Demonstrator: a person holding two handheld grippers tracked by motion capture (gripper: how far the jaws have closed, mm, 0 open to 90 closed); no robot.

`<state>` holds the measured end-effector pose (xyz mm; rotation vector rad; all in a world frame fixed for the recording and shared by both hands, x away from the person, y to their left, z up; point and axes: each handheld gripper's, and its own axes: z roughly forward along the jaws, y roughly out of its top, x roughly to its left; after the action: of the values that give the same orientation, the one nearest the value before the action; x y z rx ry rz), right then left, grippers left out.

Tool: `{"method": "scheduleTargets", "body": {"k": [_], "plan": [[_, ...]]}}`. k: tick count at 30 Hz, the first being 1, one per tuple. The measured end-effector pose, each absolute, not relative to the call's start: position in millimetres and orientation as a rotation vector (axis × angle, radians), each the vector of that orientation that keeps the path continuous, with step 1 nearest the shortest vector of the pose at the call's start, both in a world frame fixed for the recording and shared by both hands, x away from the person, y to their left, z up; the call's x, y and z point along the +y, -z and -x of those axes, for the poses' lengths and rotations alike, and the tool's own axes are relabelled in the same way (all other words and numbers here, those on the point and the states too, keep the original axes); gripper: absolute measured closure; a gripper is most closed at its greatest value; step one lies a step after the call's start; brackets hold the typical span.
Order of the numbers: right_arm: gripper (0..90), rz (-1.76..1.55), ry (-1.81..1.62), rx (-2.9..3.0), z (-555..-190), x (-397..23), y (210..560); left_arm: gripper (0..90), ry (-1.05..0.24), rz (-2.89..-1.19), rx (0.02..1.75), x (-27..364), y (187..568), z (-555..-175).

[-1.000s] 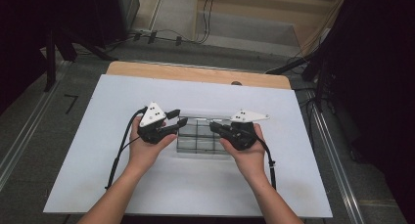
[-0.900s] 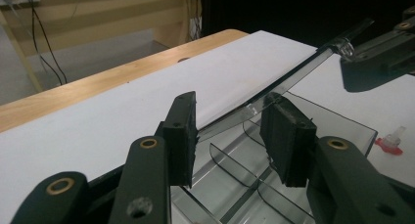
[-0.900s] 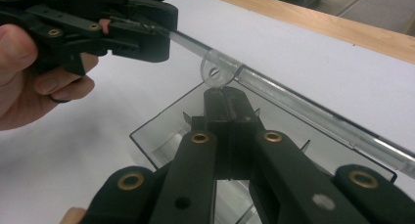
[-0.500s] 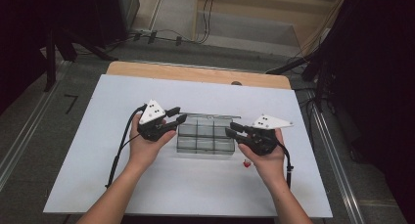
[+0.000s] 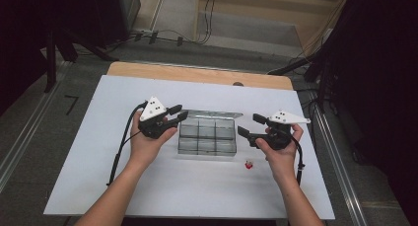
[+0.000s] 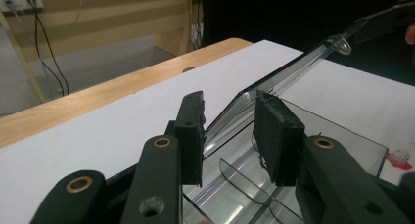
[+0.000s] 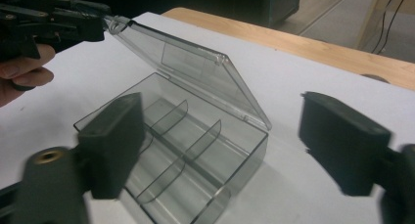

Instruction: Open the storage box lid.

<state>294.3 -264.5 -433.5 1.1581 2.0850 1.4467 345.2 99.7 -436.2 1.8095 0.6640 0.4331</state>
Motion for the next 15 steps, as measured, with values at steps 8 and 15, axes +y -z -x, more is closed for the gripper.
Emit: {"method": "scheduleTargets", "body": {"k": [8, 15], "plan": [[0.0, -1.155, -1.495, 2.099, -314, -259, 437, 67.1, -0.398, -1.795, 0.668, 104, 434, -353], [12.8, -1.182, -1.483, 2.099, -327, -255, 440, 68.9, -0.387, -1.79, 0.671, 105, 433, -358]]}}
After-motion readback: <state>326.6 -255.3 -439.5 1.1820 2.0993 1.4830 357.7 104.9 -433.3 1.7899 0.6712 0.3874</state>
